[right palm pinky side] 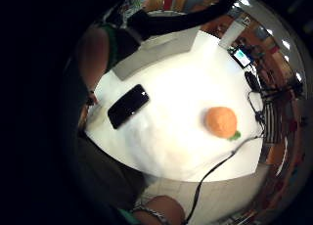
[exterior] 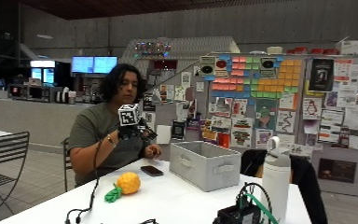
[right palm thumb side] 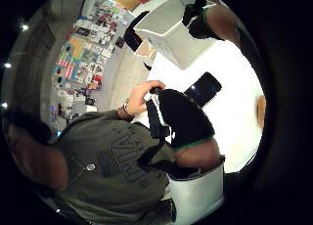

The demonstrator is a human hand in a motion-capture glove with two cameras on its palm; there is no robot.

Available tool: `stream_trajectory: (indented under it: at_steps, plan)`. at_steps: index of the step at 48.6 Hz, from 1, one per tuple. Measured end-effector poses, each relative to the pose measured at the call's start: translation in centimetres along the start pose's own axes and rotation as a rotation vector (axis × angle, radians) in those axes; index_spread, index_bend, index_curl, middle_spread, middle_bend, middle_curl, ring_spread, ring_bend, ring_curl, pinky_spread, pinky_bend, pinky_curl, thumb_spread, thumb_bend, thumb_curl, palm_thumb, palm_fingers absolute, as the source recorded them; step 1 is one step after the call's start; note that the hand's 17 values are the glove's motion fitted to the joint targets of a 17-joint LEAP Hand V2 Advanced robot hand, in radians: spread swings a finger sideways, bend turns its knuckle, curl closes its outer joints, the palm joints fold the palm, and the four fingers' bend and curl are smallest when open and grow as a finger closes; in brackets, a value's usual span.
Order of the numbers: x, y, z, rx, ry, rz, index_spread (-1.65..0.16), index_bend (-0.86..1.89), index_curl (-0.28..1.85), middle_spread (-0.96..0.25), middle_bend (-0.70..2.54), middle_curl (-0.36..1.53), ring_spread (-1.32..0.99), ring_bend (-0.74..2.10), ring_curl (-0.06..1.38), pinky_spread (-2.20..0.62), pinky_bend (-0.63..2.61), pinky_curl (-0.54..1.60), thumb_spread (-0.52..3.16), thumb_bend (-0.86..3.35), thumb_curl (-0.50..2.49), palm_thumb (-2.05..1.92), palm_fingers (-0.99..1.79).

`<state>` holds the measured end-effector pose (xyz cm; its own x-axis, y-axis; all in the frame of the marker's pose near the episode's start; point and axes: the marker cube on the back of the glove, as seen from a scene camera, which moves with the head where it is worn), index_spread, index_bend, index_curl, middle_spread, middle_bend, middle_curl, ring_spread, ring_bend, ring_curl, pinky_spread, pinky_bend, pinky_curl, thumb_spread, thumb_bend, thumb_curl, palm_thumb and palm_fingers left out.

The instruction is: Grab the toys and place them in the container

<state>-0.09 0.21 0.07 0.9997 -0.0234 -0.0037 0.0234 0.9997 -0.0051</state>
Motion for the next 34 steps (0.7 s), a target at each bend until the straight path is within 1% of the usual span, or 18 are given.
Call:
stream_trajectory:
  at_steps: [6,13,24,34]
  plan:
    - [0.2,0.0,0.1,0.003,0.015,-0.031,-0.26,0.36,0.13,-0.07,0.17,0.05,-0.11,0.28,0.08,0.00,0.47,0.15,0.83,0.03,0.04,0.03,0.47]
    - [-0.2,0.2,0.3,0.001,0.019,-0.052,-0.34,0.38,0.17,-0.09,0.18,0.08,-0.15,0.30,0.11,0.00,0.50,0.19,1.14,0.03,0.09,0.01,0.44]
    - [1.2,-0.2,0.0,0.004,0.030,0.016,-0.39,0.38,0.22,-0.10,0.18,0.12,-0.18,0.33,0.13,0.00,0.52,0.23,1.34,0.01,0.15,-0.01,0.41]
    - [5.1,-0.2,-0.6,0.029,0.008,0.095,-0.40,0.38,0.26,-0.10,0.18,0.16,-0.19,0.36,0.14,0.00,0.53,0.25,1.40,-0.01,0.19,-0.01,0.39]
